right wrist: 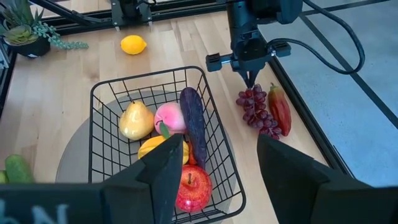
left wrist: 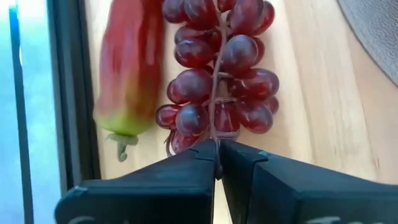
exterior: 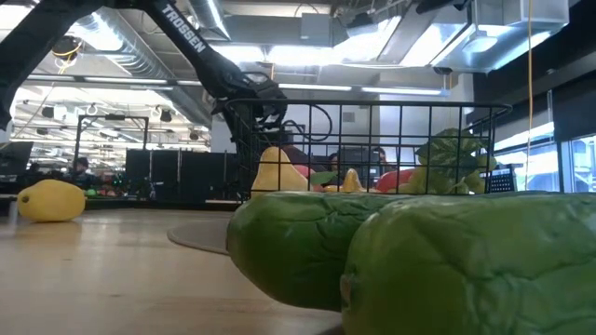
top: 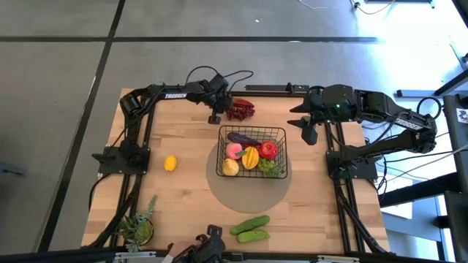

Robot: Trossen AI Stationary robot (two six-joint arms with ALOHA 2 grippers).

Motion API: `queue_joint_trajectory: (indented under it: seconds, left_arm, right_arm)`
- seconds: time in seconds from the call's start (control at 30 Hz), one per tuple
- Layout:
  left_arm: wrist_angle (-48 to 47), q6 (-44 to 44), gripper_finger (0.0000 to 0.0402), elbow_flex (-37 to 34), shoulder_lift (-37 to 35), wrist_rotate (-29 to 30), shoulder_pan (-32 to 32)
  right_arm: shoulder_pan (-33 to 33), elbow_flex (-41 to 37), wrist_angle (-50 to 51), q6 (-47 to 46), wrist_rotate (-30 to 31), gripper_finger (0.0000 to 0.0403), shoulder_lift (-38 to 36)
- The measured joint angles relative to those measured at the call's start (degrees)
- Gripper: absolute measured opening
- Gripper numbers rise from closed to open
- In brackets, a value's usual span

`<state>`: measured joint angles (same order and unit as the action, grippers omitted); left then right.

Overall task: Build produce basket
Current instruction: Put the red grapes into the black wire basket

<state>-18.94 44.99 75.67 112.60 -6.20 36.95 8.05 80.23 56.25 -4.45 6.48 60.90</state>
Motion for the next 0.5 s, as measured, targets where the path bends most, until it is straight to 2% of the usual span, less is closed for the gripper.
queue_joint_trajectory:
  seconds: [0.2, 0.5]
  left_arm:
    - [-2.56, -3.34, 0.0001, 3.31, 0.00, 0.20, 0.15]
    - [-10.93, -3.94, 0.0000, 12.22, 0.00, 0.18, 0.15]
  right_arm:
    - [-0.01, 0.00, -0.92, -0.02, 0.02, 0.0199, 0.00]
    - [-0.01, 0.00, -0.92, 0.02, 0.00, 0.0199, 0.00]
